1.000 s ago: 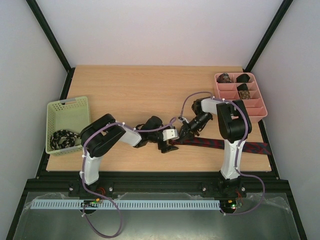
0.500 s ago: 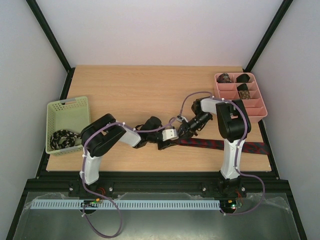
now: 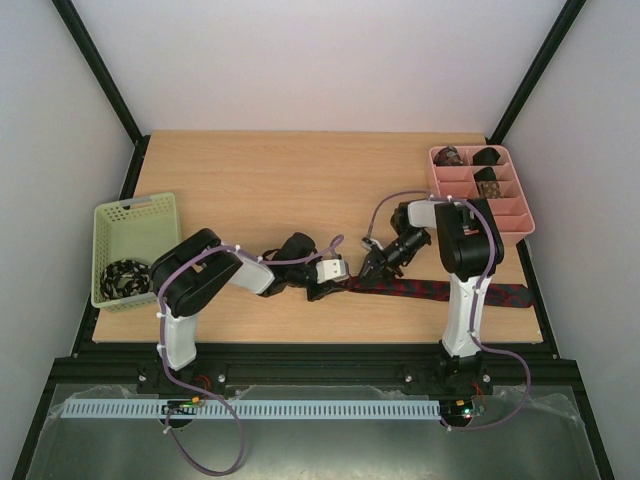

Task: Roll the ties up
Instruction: Roll the tie at the center of the board.

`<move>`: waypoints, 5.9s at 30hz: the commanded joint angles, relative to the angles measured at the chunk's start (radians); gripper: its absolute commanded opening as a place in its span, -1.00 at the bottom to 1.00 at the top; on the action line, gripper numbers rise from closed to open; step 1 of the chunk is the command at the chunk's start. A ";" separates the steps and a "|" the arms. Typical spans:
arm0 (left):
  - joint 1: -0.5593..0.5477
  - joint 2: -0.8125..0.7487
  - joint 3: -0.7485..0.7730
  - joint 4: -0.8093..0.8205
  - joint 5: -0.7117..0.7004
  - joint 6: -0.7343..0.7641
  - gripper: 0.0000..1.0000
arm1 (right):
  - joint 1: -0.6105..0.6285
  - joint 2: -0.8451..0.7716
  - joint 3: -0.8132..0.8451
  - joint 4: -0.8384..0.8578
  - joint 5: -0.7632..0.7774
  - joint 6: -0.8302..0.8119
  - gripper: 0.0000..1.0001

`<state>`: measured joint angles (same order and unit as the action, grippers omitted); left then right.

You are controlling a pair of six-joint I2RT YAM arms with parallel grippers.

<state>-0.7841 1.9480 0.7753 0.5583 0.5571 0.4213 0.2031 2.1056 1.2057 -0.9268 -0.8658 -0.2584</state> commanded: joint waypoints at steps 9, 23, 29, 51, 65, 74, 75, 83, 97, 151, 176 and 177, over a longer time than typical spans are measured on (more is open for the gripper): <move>-0.003 0.035 -0.013 -0.158 -0.017 0.025 -0.48 | 0.019 -0.099 0.059 -0.079 -0.128 -0.009 -0.06; 0.002 0.032 -0.018 -0.170 -0.026 0.000 -0.39 | 0.082 -0.035 0.023 -0.009 0.056 0.042 -0.97; 0.008 -0.003 -0.034 -0.138 0.017 -0.001 0.03 | 0.056 -0.009 -0.040 0.081 0.117 0.060 -0.97; 0.054 -0.054 -0.053 0.028 0.080 0.010 0.32 | 0.030 0.072 -0.045 0.148 0.191 0.103 -0.97; -0.013 -0.025 0.060 0.060 0.142 -0.027 -0.20 | 0.030 0.082 -0.028 0.143 0.207 0.106 -0.97; -0.032 0.118 0.119 -0.003 0.080 -0.018 -0.15 | 0.030 0.066 -0.022 0.148 0.204 0.104 -0.97; -0.031 0.127 0.112 -0.011 0.072 -0.008 -0.15 | 0.030 0.065 -0.023 0.147 0.201 0.103 -0.97; -0.011 0.143 0.089 -0.126 0.005 0.041 -0.27 | 0.030 0.028 -0.026 0.144 0.158 0.080 -0.93; 0.003 0.135 0.122 -0.374 -0.056 0.107 -0.42 | -0.037 -0.094 0.081 -0.078 -0.061 -0.026 -0.15; 0.312 -0.449 -0.163 -0.073 0.106 -0.312 0.98 | 0.178 0.192 0.195 -0.003 0.040 -0.116 -0.97; 0.060 -0.042 -0.193 0.331 0.005 -0.081 0.91 | 0.082 0.277 0.139 -0.010 0.048 -0.199 -0.97; 0.061 -0.033 -0.190 0.339 0.007 -0.081 0.92 | 0.082 0.277 0.140 -0.003 0.055 -0.199 -0.97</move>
<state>-0.7181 1.8782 0.5804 0.7681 0.5747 0.3199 0.3004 2.3043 1.3819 -1.0264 -1.0374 -0.4694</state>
